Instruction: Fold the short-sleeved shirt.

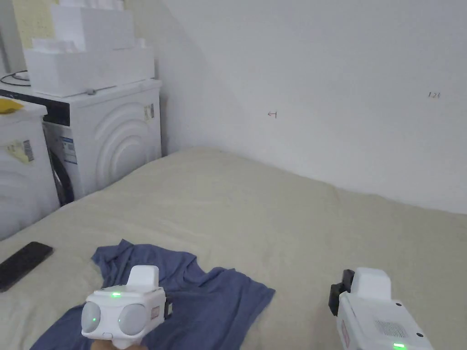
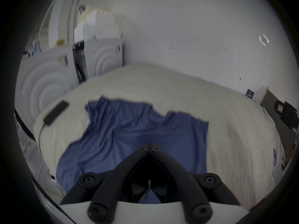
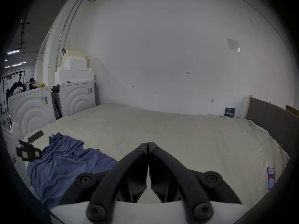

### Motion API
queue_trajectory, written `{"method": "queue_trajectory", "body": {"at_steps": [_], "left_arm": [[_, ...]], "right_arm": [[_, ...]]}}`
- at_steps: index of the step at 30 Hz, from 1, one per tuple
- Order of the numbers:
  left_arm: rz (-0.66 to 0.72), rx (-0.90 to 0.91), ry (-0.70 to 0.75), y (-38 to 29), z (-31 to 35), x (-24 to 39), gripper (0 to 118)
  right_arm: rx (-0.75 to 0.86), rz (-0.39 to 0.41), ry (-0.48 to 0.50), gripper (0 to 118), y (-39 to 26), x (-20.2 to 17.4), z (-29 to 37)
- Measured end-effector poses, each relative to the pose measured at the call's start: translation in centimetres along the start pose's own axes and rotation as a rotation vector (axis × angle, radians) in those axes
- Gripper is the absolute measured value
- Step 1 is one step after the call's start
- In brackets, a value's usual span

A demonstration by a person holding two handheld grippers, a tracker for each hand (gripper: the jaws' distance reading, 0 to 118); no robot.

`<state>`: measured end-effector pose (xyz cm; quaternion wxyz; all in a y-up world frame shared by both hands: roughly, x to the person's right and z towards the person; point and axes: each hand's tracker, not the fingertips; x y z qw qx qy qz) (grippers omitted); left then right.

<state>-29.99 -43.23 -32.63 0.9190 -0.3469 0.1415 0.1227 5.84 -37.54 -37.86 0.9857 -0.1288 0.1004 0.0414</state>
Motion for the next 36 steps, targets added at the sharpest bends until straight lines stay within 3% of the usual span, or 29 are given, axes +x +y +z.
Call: {"method": "queue_trajectory", "body": {"at_steps": [2, 4, 5, 7, 9, 10, 14, 19, 20, 23, 27, 36], "left_arm": [[-0.012, -0.071, 0.0, -0.2, -2.6, -1.4, 0], [-0.023, -0.137, -0.006, -0.2, -4.9, -2.6, 9], [-0.027, -0.182, 0.014, -0.1, -5.8, -2.9, 22], [-0.033, -0.238, 0.018, 0.0, -7.4, -3.4, 65], [-0.04, -0.231, 0.024, 0.0, -8.5, -3.6, 96], [-0.049, -0.234, 0.021, 0.0, -9.1, -3.5, 101], [-0.083, -0.331, 0.059, -0.6, -11.7, -3.2, 100], [-0.119, -0.286, 0.104, 0.5, -12.0, -2.0, 96], [-0.128, -0.276, 0.105, 0.6, -11.7, -1.7, 90], [-0.166, -0.245, 0.112, 1.0, -11.5, -0.9, 61], [-0.194, -0.236, 0.149, -2.3, -9.3, 1.5, 0], [0.034, -0.175, 0.029, -0.8, -6.5, -1.0, 0]], "right_arm": [[-0.014, 0.007, 0.021, 0, -0.2, -1.1, -0.1], [-0.026, 0.018, 0.033, 0, -0.5, -1.9, -0.2], [-0.03, 0.023, 0.039, 0, -0.7, -2.2, -0.3], [-0.039, 0.034, 0.046, 0, -1.1, -2.3, -0.7], [-0.043, 0.04, 0.047, 0, -1.4, -2.3, -0.9], [-0.049, 0.042, 0.045, 0, -1.3, -2.4, -0.6], [-0.077, 0.042, 0.035, 0, -1.5, -2.3, -0.8], [-0.087, 0.049, 0.023, 0, -1.5, -1.8, -0.6], [-0.089, 0.048, 0.022, 0, -1.5, -1.7, -0.5], [-0.096, 0.04, 0.018, 0, -1.9, -1.1, -1.5], [-0.101, 0.032, 0.019, 0, -2.3, -0.7, -2.0], [-0.094, 0.026, 0.009, 0, -2.7, 0.9, -1.8]]}}
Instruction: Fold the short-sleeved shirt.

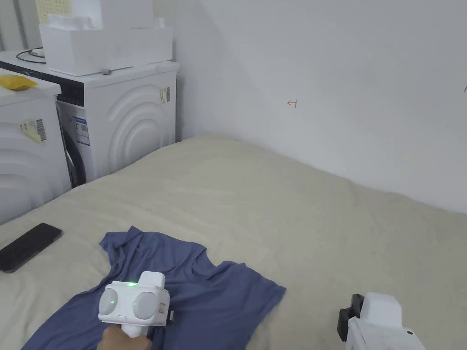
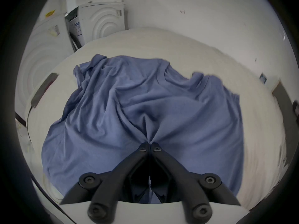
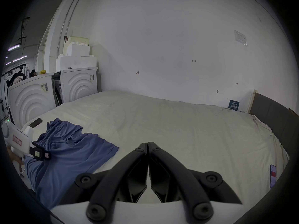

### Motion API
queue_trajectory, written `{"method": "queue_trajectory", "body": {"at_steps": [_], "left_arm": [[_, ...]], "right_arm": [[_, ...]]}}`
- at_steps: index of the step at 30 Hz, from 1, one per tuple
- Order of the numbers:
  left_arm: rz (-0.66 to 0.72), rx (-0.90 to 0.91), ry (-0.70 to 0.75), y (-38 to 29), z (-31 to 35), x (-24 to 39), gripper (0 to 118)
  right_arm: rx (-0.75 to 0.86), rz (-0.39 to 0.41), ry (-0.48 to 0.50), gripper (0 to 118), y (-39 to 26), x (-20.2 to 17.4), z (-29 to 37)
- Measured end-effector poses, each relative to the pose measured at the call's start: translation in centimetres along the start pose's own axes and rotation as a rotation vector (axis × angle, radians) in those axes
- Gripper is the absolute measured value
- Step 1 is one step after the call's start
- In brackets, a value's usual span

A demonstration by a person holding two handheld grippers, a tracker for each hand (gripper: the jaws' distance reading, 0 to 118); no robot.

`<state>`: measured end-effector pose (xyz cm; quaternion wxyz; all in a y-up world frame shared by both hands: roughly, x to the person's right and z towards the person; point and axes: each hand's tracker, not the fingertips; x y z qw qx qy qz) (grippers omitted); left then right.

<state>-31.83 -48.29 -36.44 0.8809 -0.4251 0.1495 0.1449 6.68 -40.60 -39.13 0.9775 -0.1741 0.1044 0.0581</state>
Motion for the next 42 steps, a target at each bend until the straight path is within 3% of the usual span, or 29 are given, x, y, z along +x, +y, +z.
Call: {"method": "queue_trajectory", "body": {"at_steps": [4, 9, 15, 23, 24, 39, 42], "left_arm": [[0.08, 0.098, -0.093, 0.4, 2.7, -1.3, 0], [0.078, 0.174, -0.149, 1.8, 3.8, -2.0, 0], [-0.019, 0.234, -0.227, 3.9, 5.6, 1.7, 0], [-0.183, 0.276, -0.349, 5.4, 6.7, 12.8, 0], [-0.206, 0.286, -0.362, 4.3, 9.4, 15.5, 0], [-0.499, 0.198, -0.642, -4.4, 16.4, 41.5, 0], [-0.523, 0.167, -0.682, -4.1, 14.5, 42.7, 0]], "right_arm": [[0.014, -0.014, -0.017, 0, 0.6, 0.9, 1.0], [0.028, -0.036, -0.04, 0, 1.0, 2.6, 1.0], [0.05, -0.063, -0.069, 0, 1.3, 4.6, 1.7], [0.083, -0.097, -0.146, 0, 1.3, 9.2, 4.1], [0.087, -0.099, -0.16, 0, 1.3, 10.0, 4.5], [0.108, -0.159, -0.365, 0, -0.5, 20.8, 10.3], [0.106, -0.171, -0.396, 0, -1.1, 22.4, 11.4]]}}
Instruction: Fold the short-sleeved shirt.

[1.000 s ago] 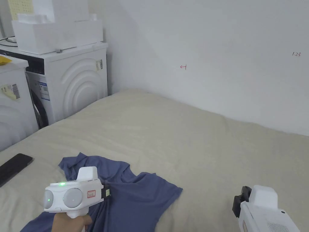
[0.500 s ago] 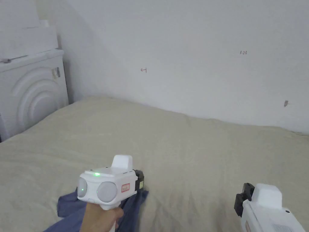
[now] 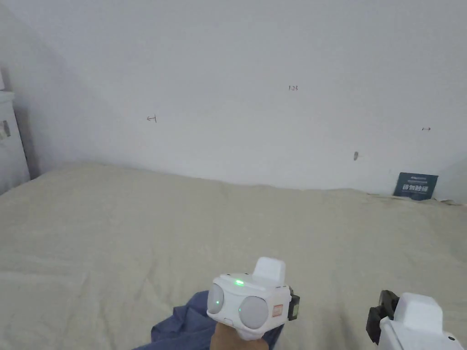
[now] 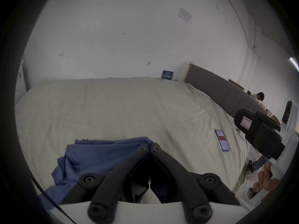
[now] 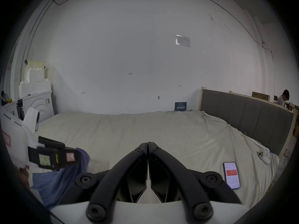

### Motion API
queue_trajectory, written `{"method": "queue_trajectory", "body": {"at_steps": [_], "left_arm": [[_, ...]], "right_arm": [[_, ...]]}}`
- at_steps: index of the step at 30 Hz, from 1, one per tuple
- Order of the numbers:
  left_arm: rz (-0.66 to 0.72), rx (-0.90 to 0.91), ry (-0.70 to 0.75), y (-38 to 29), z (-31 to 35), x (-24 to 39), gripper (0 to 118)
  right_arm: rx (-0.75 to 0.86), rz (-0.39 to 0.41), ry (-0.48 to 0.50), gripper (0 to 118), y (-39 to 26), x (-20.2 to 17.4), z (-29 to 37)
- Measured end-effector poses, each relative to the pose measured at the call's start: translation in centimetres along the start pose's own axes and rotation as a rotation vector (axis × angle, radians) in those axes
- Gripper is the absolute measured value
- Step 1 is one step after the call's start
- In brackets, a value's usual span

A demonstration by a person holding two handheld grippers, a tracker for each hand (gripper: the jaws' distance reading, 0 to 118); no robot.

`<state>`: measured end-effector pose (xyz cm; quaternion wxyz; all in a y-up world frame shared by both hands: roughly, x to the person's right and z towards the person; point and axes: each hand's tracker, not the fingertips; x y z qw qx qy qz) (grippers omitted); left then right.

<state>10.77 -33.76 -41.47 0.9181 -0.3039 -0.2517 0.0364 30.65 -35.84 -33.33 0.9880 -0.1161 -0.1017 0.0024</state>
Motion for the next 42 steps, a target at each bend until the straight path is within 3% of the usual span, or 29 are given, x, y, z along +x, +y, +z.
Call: {"method": "queue_trajectory", "body": {"at_steps": [9, 19, 20, 22, 24, 26, 31, 35, 42], "left_arm": [[-0.005, -0.05, -0.096, -1.9, -2.6, 6.8, 0], [-0.035, -0.128, -0.062, -4.5, -8.5, 7.4, 0], [-0.043, -0.123, -0.06, -4.7, -8.4, 7.3, 4], [-0.033, -0.114, -0.058, -4.8, -8.3, 6.8, 30], [-0.005, -0.091, -0.052, -4.5, -7.5, 5.8, 71], [0.019, -0.045, -0.047, -4.3, -5.6, 4.4, 89], [0.012, 0.106, 0.061, -4.1, -1.1, -0.3, 91], [-0.025, 0.16, 0.255, -5.3, 1.3, -5.9, 88], [0.064, 0.144, 0.469, -8.4, 5.1, -15.1, 87]], "right_arm": [[-0.011, -0.019, -0.08, 0, -0.6, 4.2, 1.0], [-0.032, -0.016, -0.112, 0, -1.2, 5.4, 1.2], [-0.032, -0.016, -0.112, 0, -1.3, 5.4, 1.2], [-0.035, -0.012, -0.111, 0, -1.4, 5.3, 1.2], [-0.038, -0.008, -0.109, 0, -1.5, 5.0, 1.2], [-0.041, -0.008, -0.1, 0, -1.6, 4.7, 1.1], [-0.047, -0.011, -0.075, 0, -2.0, 3.2, 0.5], [-0.047, 0.004, -0.041, 0, -2.0, 1.2, 0.2], [-0.05, 0.021, 0.021, 0, -2.0, -2.0, -0.6]]}}
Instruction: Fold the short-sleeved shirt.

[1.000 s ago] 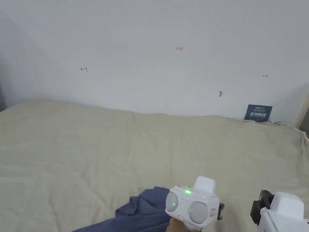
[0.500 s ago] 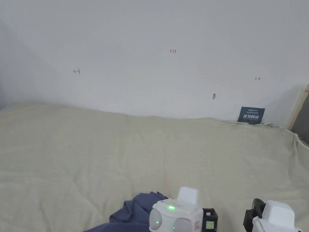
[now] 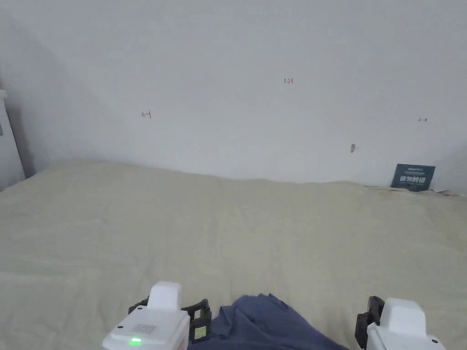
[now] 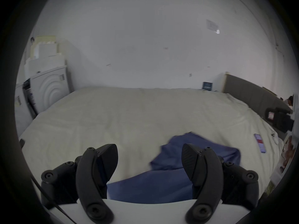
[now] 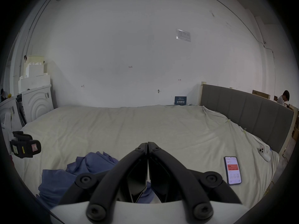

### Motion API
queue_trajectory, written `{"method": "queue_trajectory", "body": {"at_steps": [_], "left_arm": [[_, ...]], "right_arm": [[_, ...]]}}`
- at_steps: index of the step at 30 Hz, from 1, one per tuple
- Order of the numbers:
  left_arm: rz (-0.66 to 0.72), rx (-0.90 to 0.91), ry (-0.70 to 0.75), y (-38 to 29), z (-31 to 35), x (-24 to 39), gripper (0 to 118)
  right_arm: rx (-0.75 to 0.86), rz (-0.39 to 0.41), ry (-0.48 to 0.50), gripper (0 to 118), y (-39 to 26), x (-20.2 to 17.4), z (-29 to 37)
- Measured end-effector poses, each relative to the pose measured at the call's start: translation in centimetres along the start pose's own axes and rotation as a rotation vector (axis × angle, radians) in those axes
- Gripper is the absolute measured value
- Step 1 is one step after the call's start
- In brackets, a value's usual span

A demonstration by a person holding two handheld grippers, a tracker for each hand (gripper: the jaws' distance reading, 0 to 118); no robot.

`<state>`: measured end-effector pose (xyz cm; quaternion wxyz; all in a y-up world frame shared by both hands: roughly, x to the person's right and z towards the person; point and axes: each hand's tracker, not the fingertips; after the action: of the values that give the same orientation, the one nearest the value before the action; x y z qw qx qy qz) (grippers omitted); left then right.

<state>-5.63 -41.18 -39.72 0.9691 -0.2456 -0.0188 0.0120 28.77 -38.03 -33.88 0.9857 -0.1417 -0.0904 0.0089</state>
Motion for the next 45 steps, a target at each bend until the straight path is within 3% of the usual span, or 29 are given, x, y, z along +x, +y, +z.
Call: {"method": "queue_trajectory", "body": {"at_steps": [6, 13, 18, 20, 23, 24, 26, 28, 29, 35, 39, 45], "left_arm": [[0.119, -0.194, 0.05, -3.4, -3.8, -6.2, 89], [0.231, -0.308, 0.04, -5.9, -7.2, -8.2, 102], [0.046, -0.435, 0.101, -8.0, -10.2, -6.5, 97], [-0.077, -0.361, 0.119, -8.4, -10.2, -5.2, 96], [-0.089, -0.382, 0.104, -7.6, -10.6, -4.0, 77], [-0.109, -0.375, 0.095, -8.3, -7.0, -2.8, 64], [-0.201, -0.383, 0.077, -8.2, -6.9, -1.3, 42], [-0.207, -0.378, 0.071, -8.3, -6.8, -1.1, 8], [-0.17, -0.384, 0.032, -8.2, -6.8, -1.3, 3], [0.028, -0.37, -0.033, -6.1, -3.4, -3.4, 0], [0.084, -0.255, -0.073, -3.8, 0.9, -4.1, 0], [0.121, -0.15, -0.111, -2.2, 2.1, -5.9, 0]], "right_arm": [[-0.012, 0.02, 0.043, 0, -0.1, -2.2, -0.4], [-0.026, 0.038, 0.064, 0, -0.3, -3.3, -0.6], [-0.039, 0.052, 0.066, 0, -0.7, -3.6, -0.8], [-0.047, 0.06, 0.067, 0, -0.9, -3.7, -0.9], [-0.058, 0.065, 0.064, 0, -1.2, -3.7, -1.0], [-0.06, 0.065, 0.065, 0, -1.3, -3.8, -1.1], [-0.065, 0.072, 0.067, 0, -1.4, -4.1, -1.1], [-0.067, 0.07, 0.069, 0, -1.4, -4.1, -1.1], [-0.069, 0.066, 0.071, 0, -1.5, -4.1, -1.1], [-0.077, 0.057, 0.07, 0, -1.5, -3.8, -1.5], [-0.079, 0.066, 0.07, 0, -1.1, -3.4, -2.5], [-0.115, 0.077, 0.08, 1, 0.2, -2.8, -5.8]]}}
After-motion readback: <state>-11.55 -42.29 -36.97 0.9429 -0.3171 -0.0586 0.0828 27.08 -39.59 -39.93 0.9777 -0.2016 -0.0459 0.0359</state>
